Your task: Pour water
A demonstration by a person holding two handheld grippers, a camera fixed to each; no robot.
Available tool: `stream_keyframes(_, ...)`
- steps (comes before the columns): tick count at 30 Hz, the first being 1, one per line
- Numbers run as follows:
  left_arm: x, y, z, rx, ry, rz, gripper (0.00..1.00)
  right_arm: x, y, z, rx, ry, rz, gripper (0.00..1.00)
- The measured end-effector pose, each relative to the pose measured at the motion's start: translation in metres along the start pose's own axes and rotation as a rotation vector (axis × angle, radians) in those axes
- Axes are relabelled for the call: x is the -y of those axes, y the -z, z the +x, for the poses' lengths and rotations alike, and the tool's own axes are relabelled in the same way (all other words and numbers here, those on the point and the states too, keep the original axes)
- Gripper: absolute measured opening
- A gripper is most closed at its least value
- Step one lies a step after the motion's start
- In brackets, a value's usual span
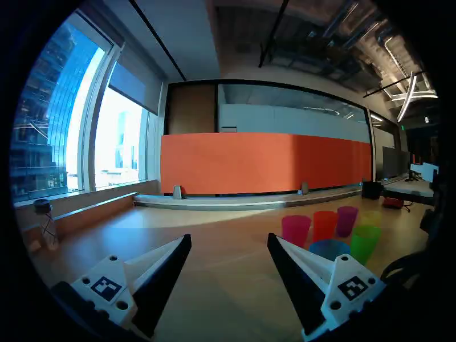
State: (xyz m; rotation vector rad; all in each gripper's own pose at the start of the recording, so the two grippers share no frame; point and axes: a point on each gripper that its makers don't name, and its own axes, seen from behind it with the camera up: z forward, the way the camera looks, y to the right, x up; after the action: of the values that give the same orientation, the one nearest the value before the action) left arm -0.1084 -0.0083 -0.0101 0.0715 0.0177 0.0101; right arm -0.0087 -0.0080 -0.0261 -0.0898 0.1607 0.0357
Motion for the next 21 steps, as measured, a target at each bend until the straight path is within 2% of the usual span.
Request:
stream_keyframes(12,0.001,0.001,-0.001,0.0,0.0,0.0,0.99,-0.007,-0.004,-0.038,0.034,0.017,-0.006,0.99)
stream_keyframes(21,0.0,0.0,0.0,0.0,0.0,0.0,0.99,-0.006,-0.005,-0.051,0.054,0.013,0.012,0.99)
